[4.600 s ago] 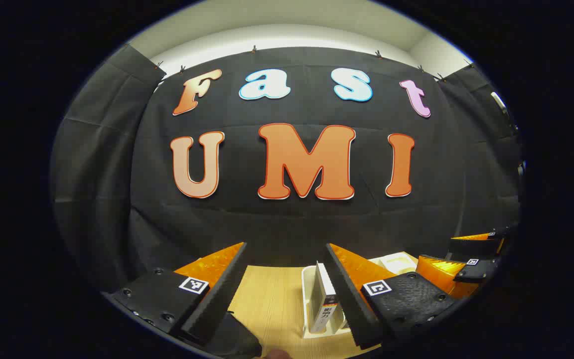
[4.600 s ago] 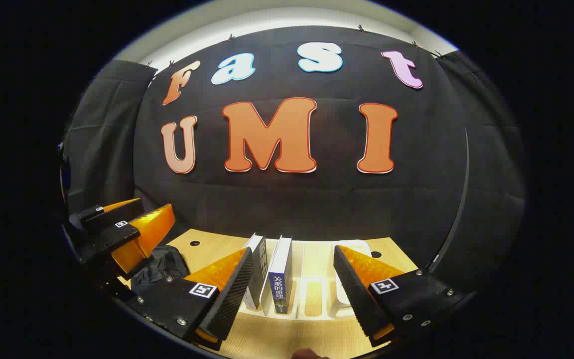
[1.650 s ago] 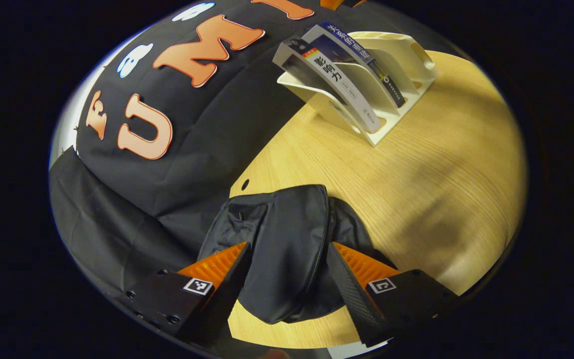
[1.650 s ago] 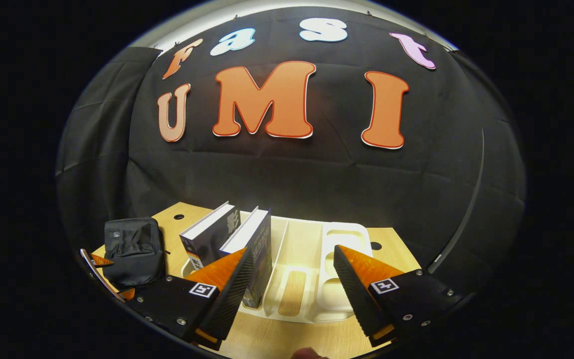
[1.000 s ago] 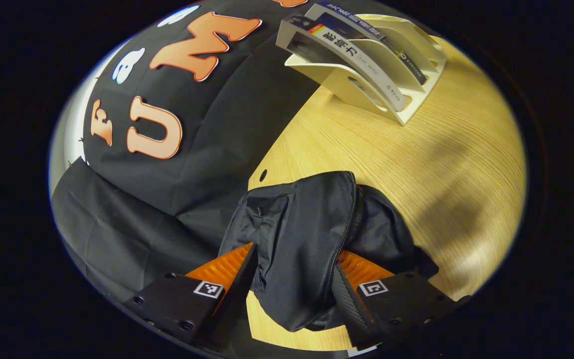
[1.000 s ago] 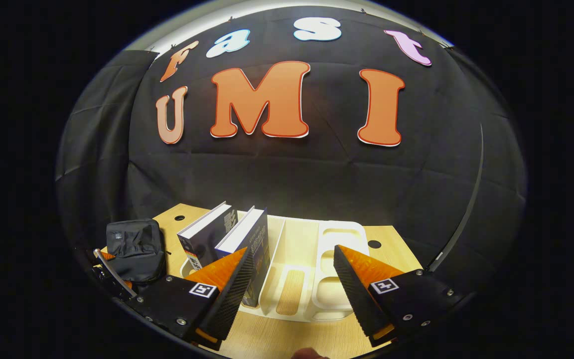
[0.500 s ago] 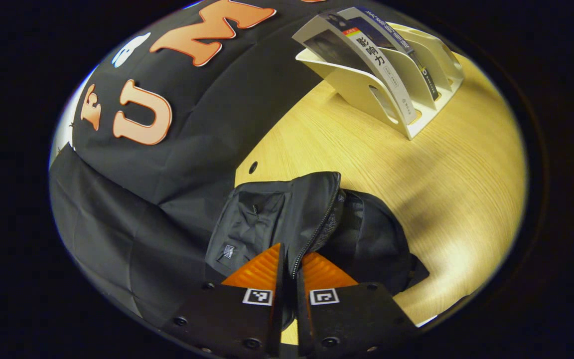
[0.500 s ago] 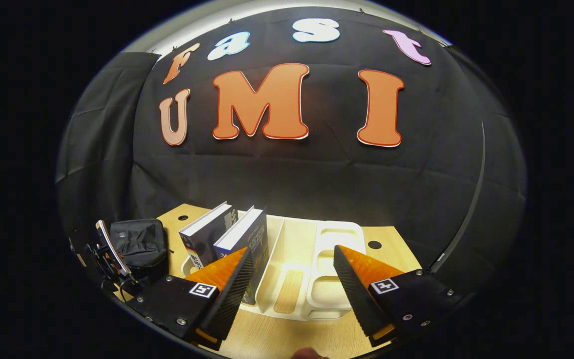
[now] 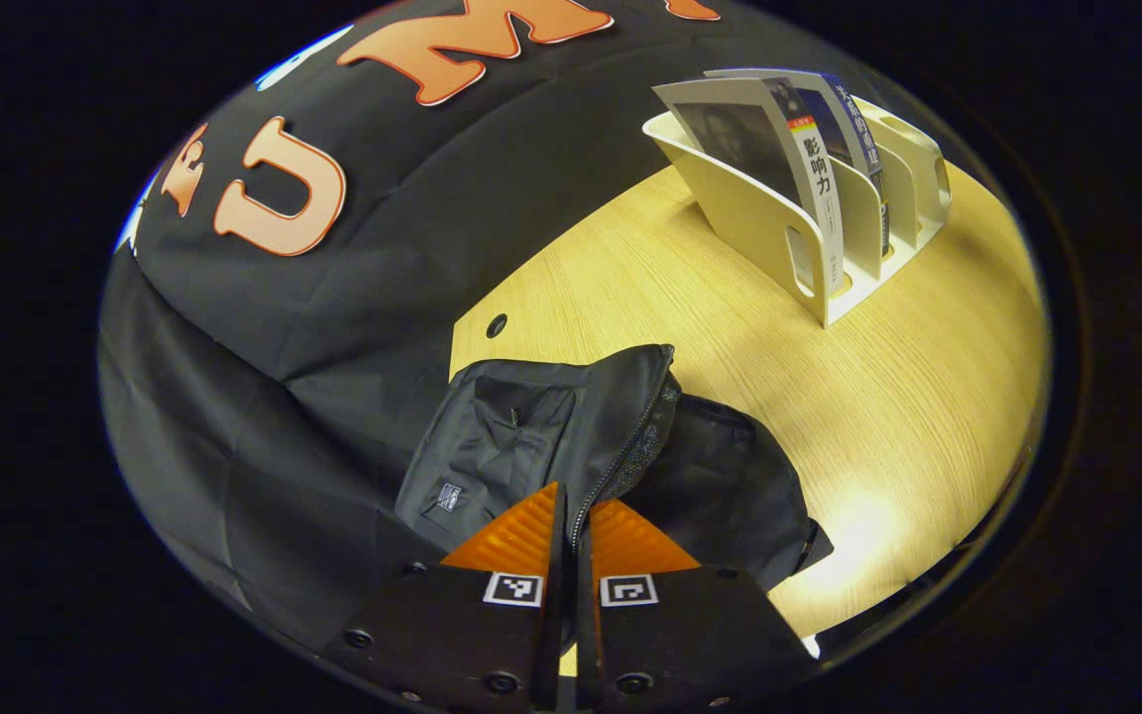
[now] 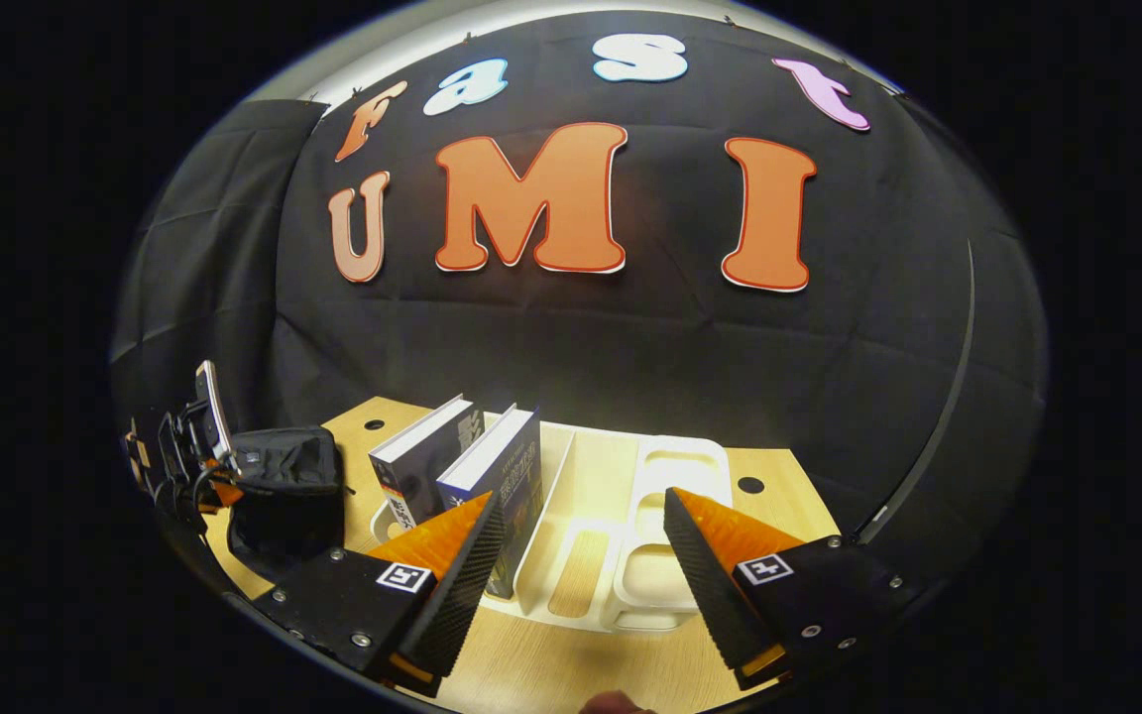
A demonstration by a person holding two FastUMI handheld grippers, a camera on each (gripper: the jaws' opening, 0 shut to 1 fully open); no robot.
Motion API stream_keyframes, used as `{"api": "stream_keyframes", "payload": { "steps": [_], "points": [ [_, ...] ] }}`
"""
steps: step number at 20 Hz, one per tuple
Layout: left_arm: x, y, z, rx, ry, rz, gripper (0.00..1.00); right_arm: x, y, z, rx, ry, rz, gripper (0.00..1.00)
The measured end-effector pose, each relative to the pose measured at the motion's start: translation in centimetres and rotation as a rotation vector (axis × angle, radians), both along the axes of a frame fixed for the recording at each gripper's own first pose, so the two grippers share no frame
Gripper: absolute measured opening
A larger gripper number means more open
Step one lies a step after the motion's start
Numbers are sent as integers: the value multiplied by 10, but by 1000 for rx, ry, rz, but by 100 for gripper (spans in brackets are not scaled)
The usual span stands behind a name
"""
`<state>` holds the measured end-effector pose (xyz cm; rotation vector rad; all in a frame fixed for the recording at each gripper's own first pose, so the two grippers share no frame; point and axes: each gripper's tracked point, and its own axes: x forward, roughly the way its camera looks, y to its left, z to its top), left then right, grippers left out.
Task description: Open the schoolbag, grab two books from the bookshelf and put them into the schoolbag.
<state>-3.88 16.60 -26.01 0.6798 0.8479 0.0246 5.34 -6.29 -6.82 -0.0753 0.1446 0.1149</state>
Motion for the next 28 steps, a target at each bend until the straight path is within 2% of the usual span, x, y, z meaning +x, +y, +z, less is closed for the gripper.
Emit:
{"api": "stream_keyframes", "payload": {
  "steps": [7,13,19,22,26,28],
  "points": [
    [7,6,26,-127,36,-68,7,-2,26,-1,-43,53,-11,96],
    [15,17,44,-230,93,-167,7,2,83,6,-12,93,5,96],
    [20,31,59,-330,140,-256,7,12,130,21,-64,121,0,96],
    [29,49,66,-345,133,-289,7,22,142,22,-88,177,-26,96],
    [34,62,75,-412,145,-314,7,42,160,22,-88,249,-53,96],
    [40,69,81,-403,143,-341,7,53,170,15,-102,321,-53,96]
  ]
}}
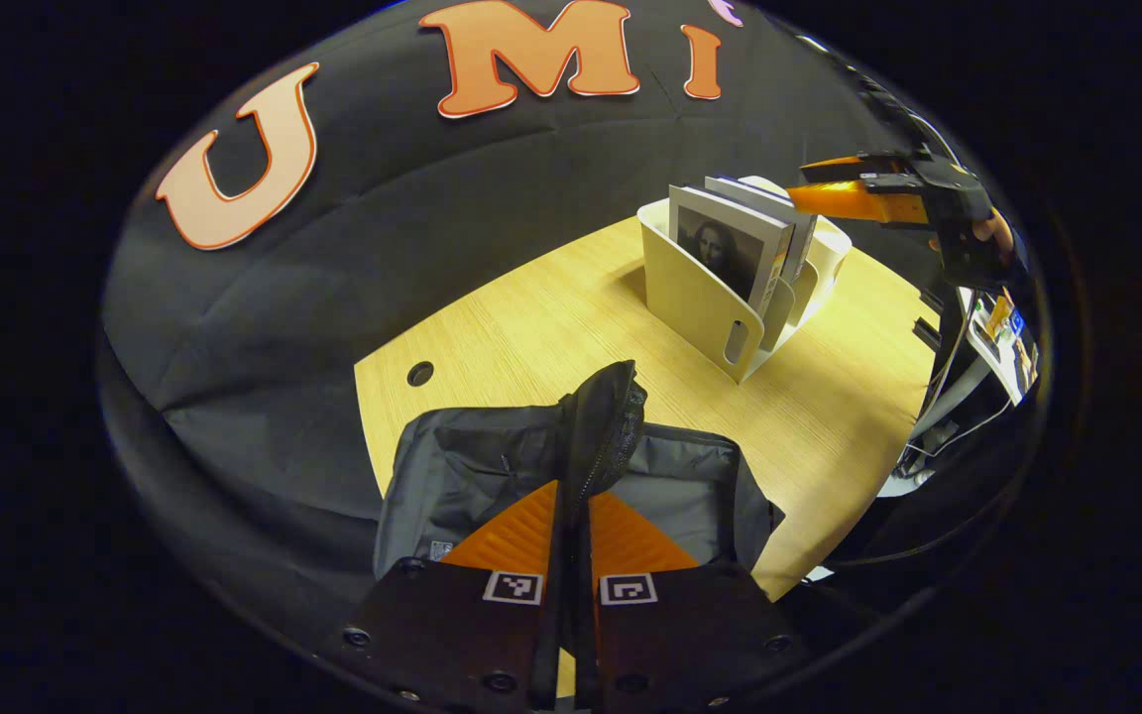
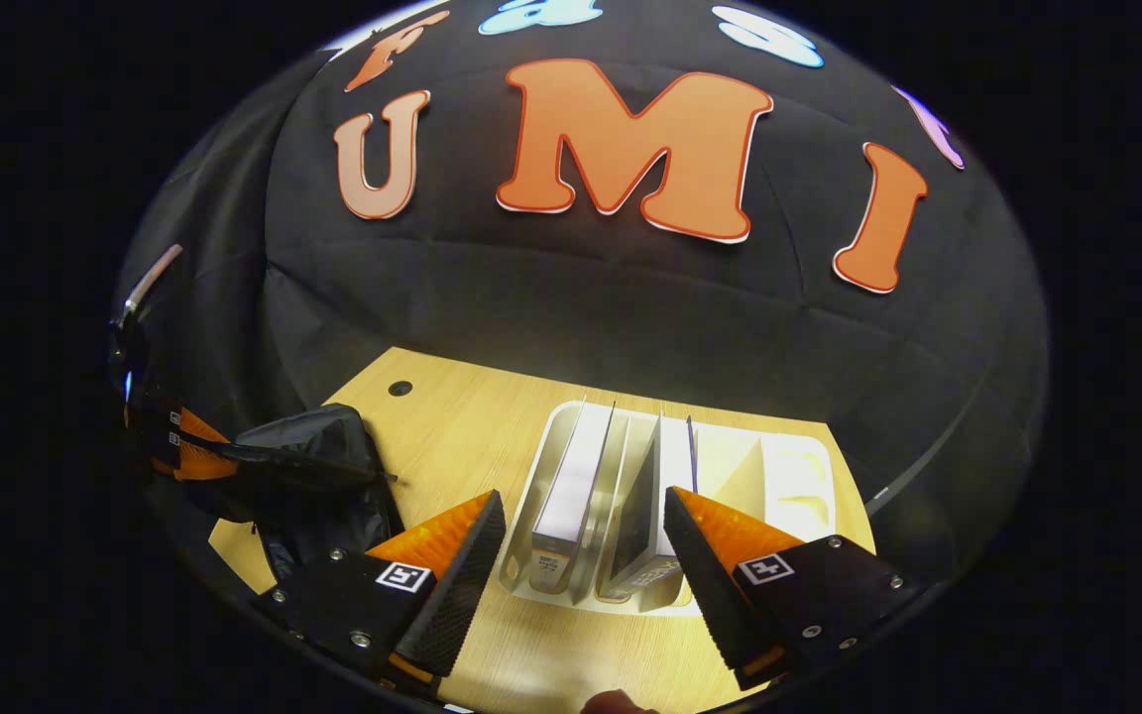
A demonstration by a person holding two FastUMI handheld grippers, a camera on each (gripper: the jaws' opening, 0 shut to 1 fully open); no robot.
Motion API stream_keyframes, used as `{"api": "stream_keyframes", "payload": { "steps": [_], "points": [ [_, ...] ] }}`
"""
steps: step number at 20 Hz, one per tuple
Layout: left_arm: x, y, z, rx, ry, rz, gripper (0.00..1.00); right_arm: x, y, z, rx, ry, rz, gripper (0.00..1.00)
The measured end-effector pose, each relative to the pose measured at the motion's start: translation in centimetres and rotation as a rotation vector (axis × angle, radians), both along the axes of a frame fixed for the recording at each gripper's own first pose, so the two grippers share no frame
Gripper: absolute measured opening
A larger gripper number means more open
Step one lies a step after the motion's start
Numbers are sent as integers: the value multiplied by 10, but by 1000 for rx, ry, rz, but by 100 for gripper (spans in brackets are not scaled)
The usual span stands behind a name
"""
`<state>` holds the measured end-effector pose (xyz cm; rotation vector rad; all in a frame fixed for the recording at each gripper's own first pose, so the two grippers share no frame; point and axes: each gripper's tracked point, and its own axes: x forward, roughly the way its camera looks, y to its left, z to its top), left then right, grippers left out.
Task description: Open the schoolbag, grab two books from the bookshelf and put them into the schoolbag.
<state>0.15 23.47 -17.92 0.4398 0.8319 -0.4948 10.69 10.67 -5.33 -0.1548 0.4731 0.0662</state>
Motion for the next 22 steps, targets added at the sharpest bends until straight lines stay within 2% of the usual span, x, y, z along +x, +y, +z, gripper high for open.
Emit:
{"api": "stream_keyframes", "payload": {
  "steps": [4,9,13,18,22],
  "points": [
    [7,11,6,-4,-11,-40,7,21,12,-21,33,158,-9,97],
    [14,16,6,9,2,-81,7,44,11,-29,48,305,-59,97],
    [20,25,6,16,-1,-102,7,55,18,-55,120,497,-66,97],
    [23,28,4,22,14,-116,7,71,2,-67,60,567,-108,95],
    [26,31,-1,30,25,-112,7,84,4,-74,121,629,-156,87]
  ]
}}
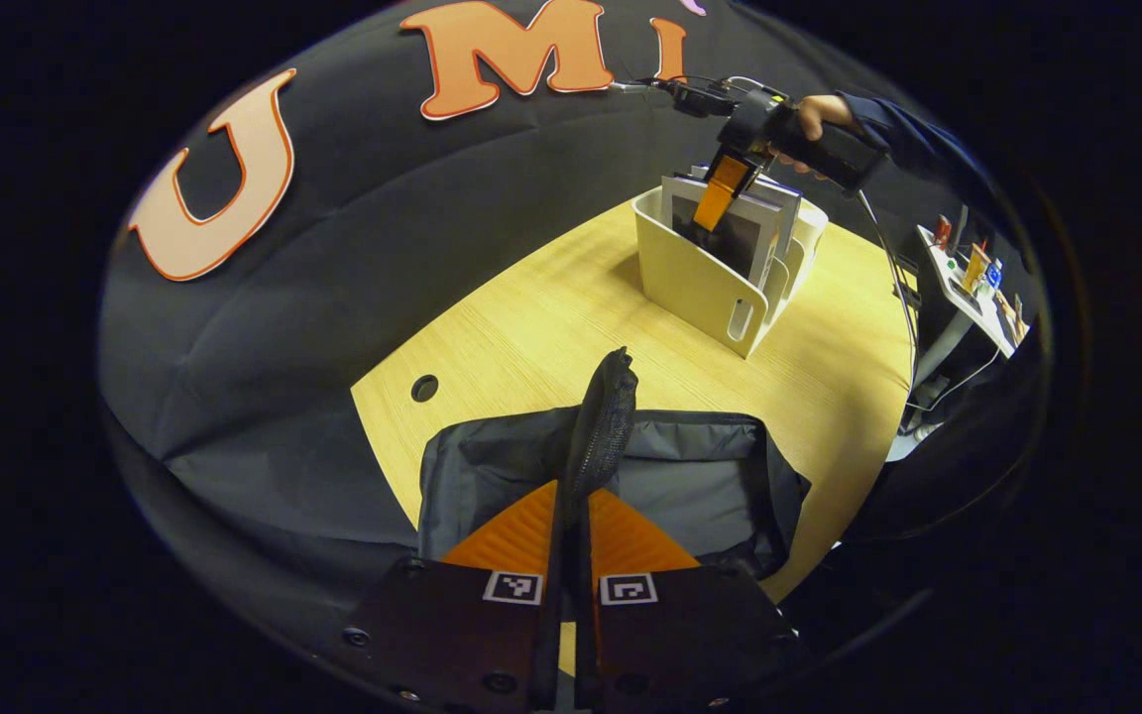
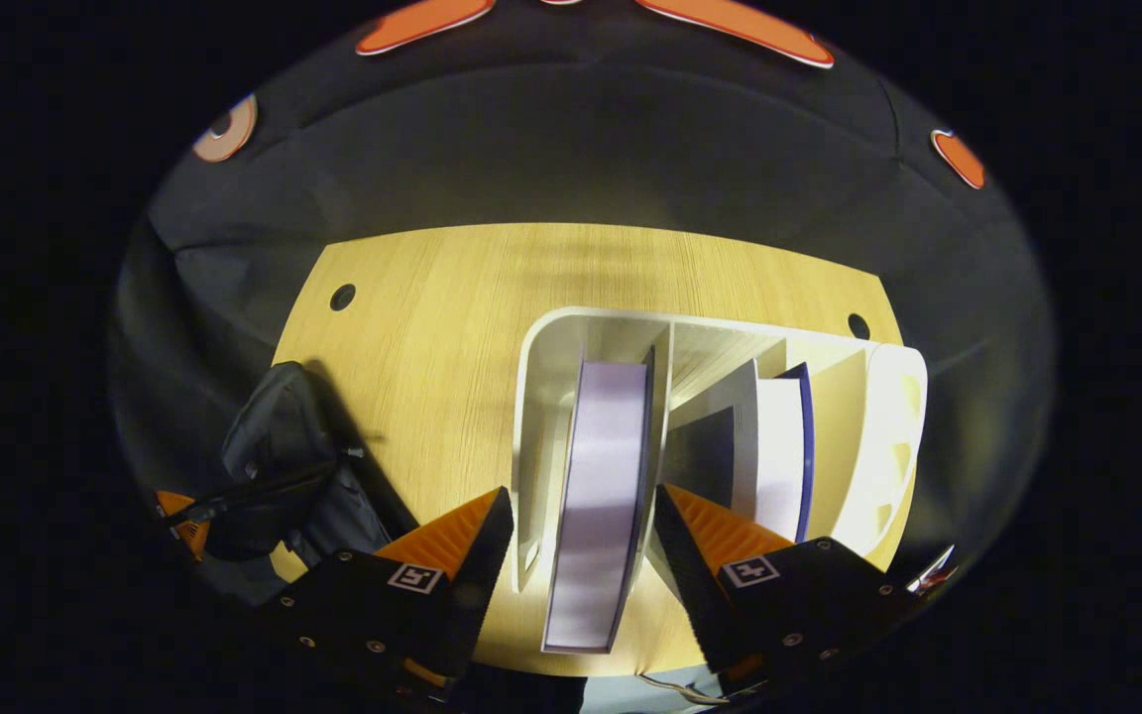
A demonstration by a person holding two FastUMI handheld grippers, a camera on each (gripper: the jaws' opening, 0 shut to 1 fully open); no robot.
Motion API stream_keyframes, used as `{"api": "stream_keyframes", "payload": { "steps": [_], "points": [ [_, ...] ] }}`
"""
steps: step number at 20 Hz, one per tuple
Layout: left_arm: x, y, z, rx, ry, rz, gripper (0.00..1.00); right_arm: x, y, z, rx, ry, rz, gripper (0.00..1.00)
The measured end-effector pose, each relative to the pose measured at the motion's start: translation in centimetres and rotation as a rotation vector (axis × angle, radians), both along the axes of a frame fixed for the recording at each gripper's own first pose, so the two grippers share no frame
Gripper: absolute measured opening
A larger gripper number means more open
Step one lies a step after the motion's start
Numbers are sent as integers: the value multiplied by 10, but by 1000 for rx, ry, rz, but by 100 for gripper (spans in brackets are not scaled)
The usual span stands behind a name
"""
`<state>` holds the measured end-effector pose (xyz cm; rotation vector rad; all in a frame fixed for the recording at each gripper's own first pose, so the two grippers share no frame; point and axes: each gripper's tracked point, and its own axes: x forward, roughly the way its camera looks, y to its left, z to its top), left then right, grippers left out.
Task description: Open the schoolbag, grab two books from the bookshelf and put them into the schoolbag.
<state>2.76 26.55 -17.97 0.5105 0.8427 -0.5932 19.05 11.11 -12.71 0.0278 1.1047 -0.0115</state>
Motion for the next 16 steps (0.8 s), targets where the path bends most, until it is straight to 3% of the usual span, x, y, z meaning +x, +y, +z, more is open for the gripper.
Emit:
{"api": "stream_keyframes", "payload": {
  "steps": [4,6,7,9,10,11,16],
  "points": [
    [-1,-5,-2,11,19,2,7,3,-4,-12,-12,57,-34,68],
    [-2,-8,-1,19,21,-4,7,-1,-8,-16,-41,68,-45,54],
    [0,-10,0,19,23,-6,7,-2,-5,-16,-36,70,-55,42],
    [-1,-14,-3,20,29,-11,7,-11,-7,-12,-44,72,-58,40],
    [-1,-15,-4,23,29,-14,7,-17,-7,-12,-42,67,-63,46],
    [-2,-16,-3,28,28,-19,7,-23,-7,-10,-36,67,-67,40],
    [-7,-22,-6,36,27,-32,7,-55,-9,4,-37,44,-58,39]
  ]
}}
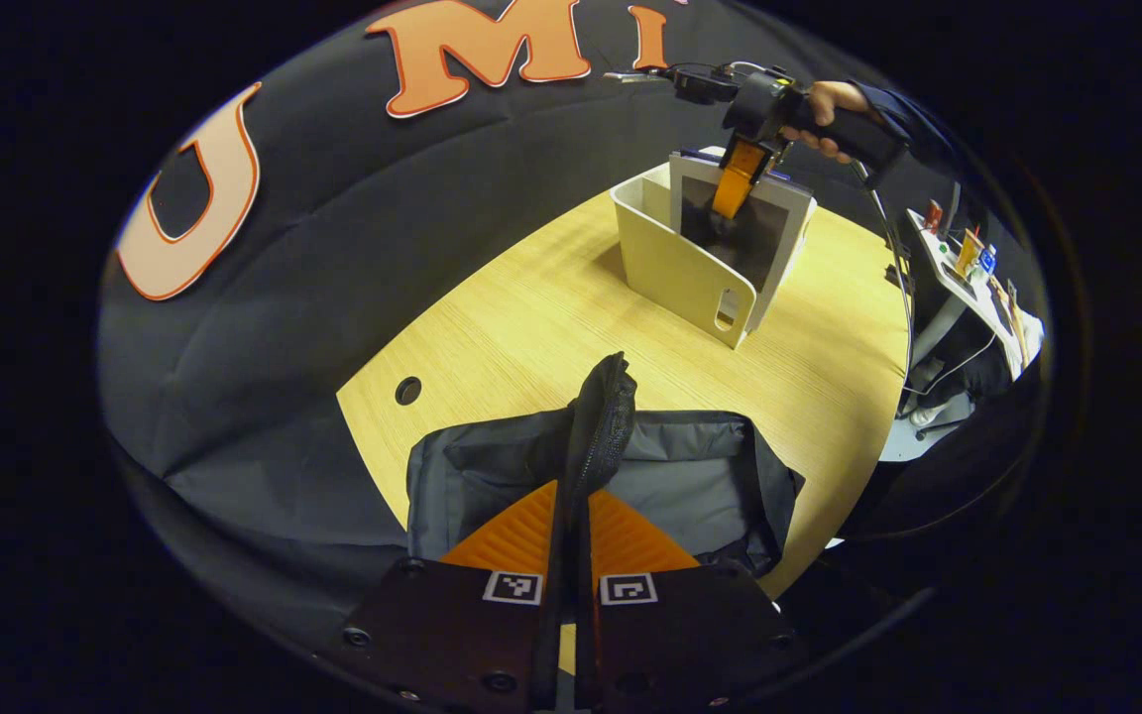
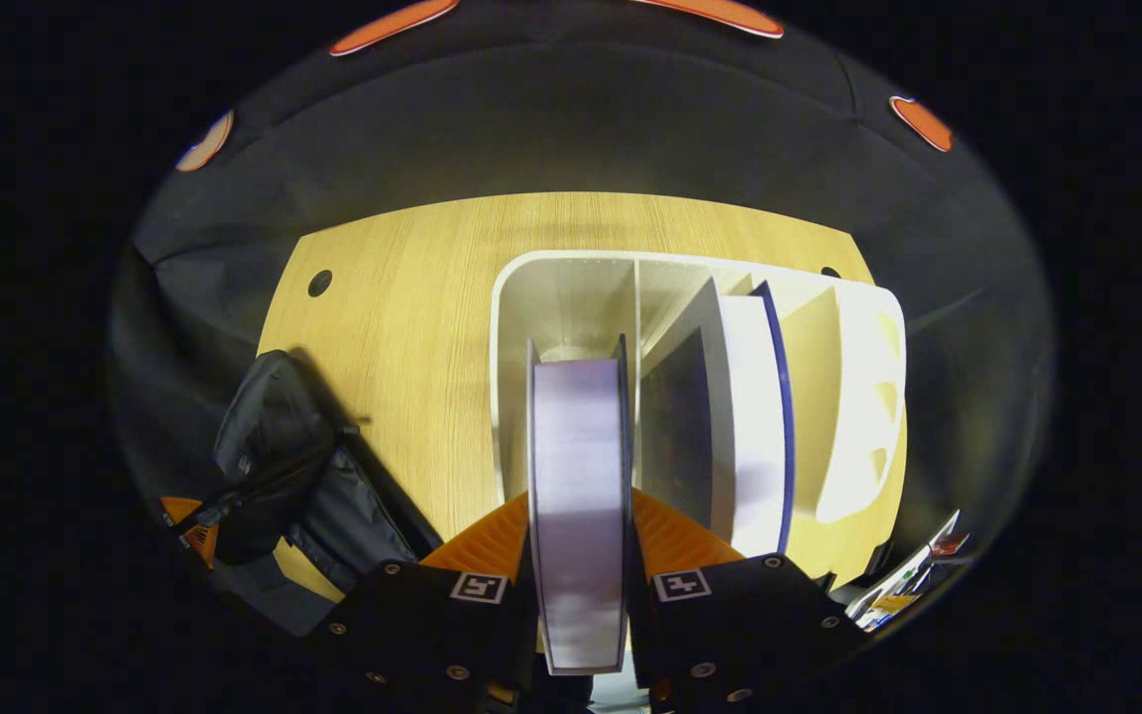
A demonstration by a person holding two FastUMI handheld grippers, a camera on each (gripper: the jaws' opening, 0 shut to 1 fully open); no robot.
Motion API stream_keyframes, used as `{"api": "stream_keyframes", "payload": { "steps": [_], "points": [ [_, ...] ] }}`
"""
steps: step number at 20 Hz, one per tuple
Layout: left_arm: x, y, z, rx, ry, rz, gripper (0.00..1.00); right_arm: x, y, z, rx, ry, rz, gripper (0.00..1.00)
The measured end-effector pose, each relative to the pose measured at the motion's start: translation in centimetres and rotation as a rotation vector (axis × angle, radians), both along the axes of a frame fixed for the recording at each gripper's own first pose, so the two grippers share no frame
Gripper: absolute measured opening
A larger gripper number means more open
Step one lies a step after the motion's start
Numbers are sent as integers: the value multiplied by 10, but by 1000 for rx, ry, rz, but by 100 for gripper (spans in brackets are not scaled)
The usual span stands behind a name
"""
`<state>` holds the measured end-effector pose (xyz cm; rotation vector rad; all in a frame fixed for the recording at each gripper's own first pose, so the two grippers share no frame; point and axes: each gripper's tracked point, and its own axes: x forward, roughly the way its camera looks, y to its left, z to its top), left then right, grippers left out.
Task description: Open the schoolbag, grab two books from the bookshelf and put them into the schoolbag.
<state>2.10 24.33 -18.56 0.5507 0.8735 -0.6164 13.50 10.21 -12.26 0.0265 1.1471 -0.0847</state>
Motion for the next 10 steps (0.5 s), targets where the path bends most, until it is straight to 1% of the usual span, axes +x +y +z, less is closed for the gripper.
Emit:
{"api": "stream_keyframes", "payload": {
  "steps": [4,8,10],
  "points": [
    [-5,-6,-3,3,7,-14,7,-38,3,8,18,-15,15,38],
    [-9,-13,-6,-5,16,-27,7,-75,5,16,59,-45,21,38],
    [-11,-14,-7,0,16,-33,7,-93,3,19,71,-64,11,37]
  ]
}}
